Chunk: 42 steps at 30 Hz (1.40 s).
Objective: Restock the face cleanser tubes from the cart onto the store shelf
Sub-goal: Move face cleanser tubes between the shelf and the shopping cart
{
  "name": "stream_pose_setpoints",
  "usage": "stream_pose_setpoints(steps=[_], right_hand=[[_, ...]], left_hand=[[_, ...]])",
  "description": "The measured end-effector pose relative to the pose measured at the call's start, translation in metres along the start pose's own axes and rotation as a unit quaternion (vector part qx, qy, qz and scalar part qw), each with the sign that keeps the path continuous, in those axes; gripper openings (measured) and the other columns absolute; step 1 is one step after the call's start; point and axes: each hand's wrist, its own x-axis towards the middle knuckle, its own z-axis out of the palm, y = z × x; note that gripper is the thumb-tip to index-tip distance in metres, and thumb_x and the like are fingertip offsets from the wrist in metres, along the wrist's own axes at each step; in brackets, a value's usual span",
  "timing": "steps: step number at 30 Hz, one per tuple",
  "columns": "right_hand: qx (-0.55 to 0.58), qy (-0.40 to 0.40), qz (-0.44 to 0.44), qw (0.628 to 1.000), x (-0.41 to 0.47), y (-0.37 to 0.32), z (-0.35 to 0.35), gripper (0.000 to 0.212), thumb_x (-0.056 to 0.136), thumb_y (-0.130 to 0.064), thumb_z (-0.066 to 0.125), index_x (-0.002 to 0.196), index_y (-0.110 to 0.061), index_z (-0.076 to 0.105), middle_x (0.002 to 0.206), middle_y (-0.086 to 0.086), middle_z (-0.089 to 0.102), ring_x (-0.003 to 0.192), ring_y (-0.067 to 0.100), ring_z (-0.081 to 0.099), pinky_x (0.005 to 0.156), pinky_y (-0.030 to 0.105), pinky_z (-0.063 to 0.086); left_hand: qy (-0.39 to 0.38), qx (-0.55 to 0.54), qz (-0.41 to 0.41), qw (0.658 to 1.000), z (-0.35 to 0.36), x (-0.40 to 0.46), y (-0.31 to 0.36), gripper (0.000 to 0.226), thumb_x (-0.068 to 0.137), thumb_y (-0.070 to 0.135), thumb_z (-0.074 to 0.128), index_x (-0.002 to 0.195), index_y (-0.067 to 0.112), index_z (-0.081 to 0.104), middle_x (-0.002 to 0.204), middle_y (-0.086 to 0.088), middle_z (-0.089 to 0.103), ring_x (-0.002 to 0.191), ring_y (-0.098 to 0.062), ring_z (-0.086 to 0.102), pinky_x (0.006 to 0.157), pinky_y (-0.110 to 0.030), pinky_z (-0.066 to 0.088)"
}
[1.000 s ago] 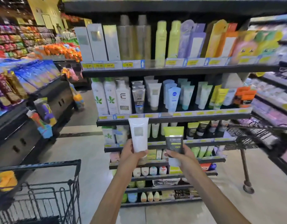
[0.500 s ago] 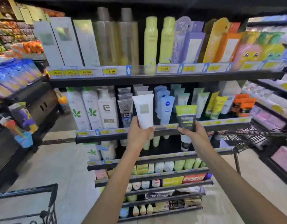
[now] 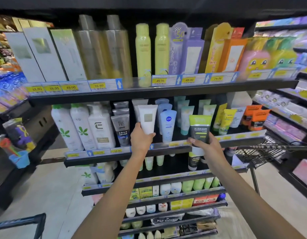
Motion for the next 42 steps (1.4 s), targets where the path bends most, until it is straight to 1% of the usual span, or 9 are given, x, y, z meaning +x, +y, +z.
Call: stream_pose_setpoints(steps=[7, 14, 22, 25, 27, 30, 34, 38, 42], right_hand=[[0.022, -0.014, -0.004, 1.000, 0.007, 0.013, -0.011, 0.042, 0.087, -0.015, 0.081, 0.125, -0.018, 0.064, 0.111, 0.009, 0.077, 0.107, 0.027, 0.073, 0.102, 0.047, 0.053], [0.056, -0.004, -0.007, 0.998, 0.002, 0.017, -0.016, 0.038, 0.090, -0.007, 0.076, 0.124, -0.017, 0.062, 0.110, 0.013, 0.077, 0.102, 0.028, 0.076, 0.096, 0.042, 0.054], [0.074, 0.034, 0.004, 0.997, -0.005, 0.037, -0.035, 0.040, 0.087, -0.004, 0.079, 0.124, -0.011, 0.065, 0.103, 0.013, 0.075, 0.089, 0.030, 0.071, 0.091, 0.048, 0.057], [0.085, 0.039, 0.013, 0.996, -0.011, 0.044, -0.046, 0.041, 0.087, -0.005, 0.079, 0.126, -0.012, 0.065, 0.108, 0.011, 0.075, 0.095, 0.030, 0.071, 0.089, 0.043, 0.056], [0.099, 0.043, 0.022, 0.994, -0.014, 0.049, -0.055, 0.042, 0.088, -0.007, 0.078, 0.126, -0.015, 0.065, 0.112, 0.010, 0.075, 0.102, 0.032, 0.070, 0.092, 0.045, 0.055], [0.148, 0.041, 0.043, 0.987, -0.016, 0.058, -0.075, 0.030, 0.093, -0.007, 0.071, 0.119, -0.021, 0.070, 0.112, 0.010, 0.074, 0.099, 0.034, 0.067, 0.092, 0.051, 0.053], [0.155, 0.015, 0.054, 0.986, -0.015, 0.066, -0.106, 0.034, 0.098, -0.005, 0.062, 0.130, -0.014, 0.066, 0.128, 0.016, 0.069, 0.107, 0.036, 0.064, 0.094, 0.053, 0.052], [0.122, -0.003, 0.053, 0.991, -0.007, 0.075, -0.137, 0.032, 0.096, -0.003, 0.064, 0.127, -0.011, 0.067, 0.127, 0.016, 0.069, 0.115, 0.040, 0.065, 0.103, 0.059, 0.047], [0.080, -0.012, 0.060, 0.995, 0.002, 0.086, -0.163, 0.039, 0.089, -0.010, 0.073, 0.128, -0.009, 0.068, 0.127, 0.015, 0.071, 0.119, 0.037, 0.065, 0.108, 0.056, 0.047]], left_hand=[[0.006, 0.110, 0.009, 0.994, 0.005, 0.002, -0.006, 0.063, 0.076, 0.015, 0.087, 0.120, 0.014, 0.041, 0.126, -0.014, 0.065, 0.117, -0.036, 0.063, 0.091, -0.054, 0.057], [0.006, 0.147, -0.001, 0.989, 0.007, 0.000, -0.006, 0.066, 0.079, 0.017, 0.086, 0.122, 0.011, 0.036, 0.127, -0.020, 0.063, 0.116, -0.040, 0.063, 0.090, -0.056, 0.056], [0.012, 0.154, 0.009, 0.988, 0.007, -0.002, -0.009, 0.062, 0.080, 0.019, 0.085, 0.120, 0.008, 0.039, 0.127, -0.020, 0.062, 0.116, -0.040, 0.061, 0.089, -0.052, 0.054], [0.015, 0.157, 0.007, 0.988, 0.007, -0.003, -0.009, 0.064, 0.080, 0.020, 0.086, 0.124, 0.006, 0.041, 0.129, -0.019, 0.061, 0.119, -0.040, 0.060, 0.092, -0.052, 0.052], [0.022, 0.159, 0.009, 0.987, 0.007, -0.004, -0.008, 0.065, 0.080, 0.020, 0.086, 0.126, 0.005, 0.042, 0.130, -0.019, 0.060, 0.121, -0.040, 0.059, 0.094, -0.052, 0.051], [0.030, 0.155, 0.004, 0.987, 0.008, -0.007, -0.008, 0.067, 0.080, 0.017, 0.085, 0.130, 0.005, 0.043, 0.132, -0.020, 0.060, 0.123, -0.039, 0.057, 0.098, -0.052, 0.049], [0.070, 0.135, 0.012, 0.988, 0.005, -0.023, -0.007, 0.073, 0.085, 0.020, 0.081, 0.143, 0.007, 0.040, 0.140, -0.016, 0.055, 0.129, -0.035, 0.055, 0.105, -0.051, 0.049], [0.115, 0.172, 0.075, 0.976, 0.010, -0.073, -0.003, 0.056, 0.096, 0.032, 0.069, 0.142, 0.012, 0.044, 0.138, -0.010, 0.055, 0.126, -0.027, 0.055, 0.102, -0.045, 0.049], [0.068, 0.234, 0.121, 0.962, 0.040, -0.124, -0.011, 0.040, 0.101, 0.037, 0.061, 0.132, 0.011, 0.057, 0.127, -0.006, 0.064, 0.117, -0.026, 0.061, 0.094, -0.045, 0.053]])
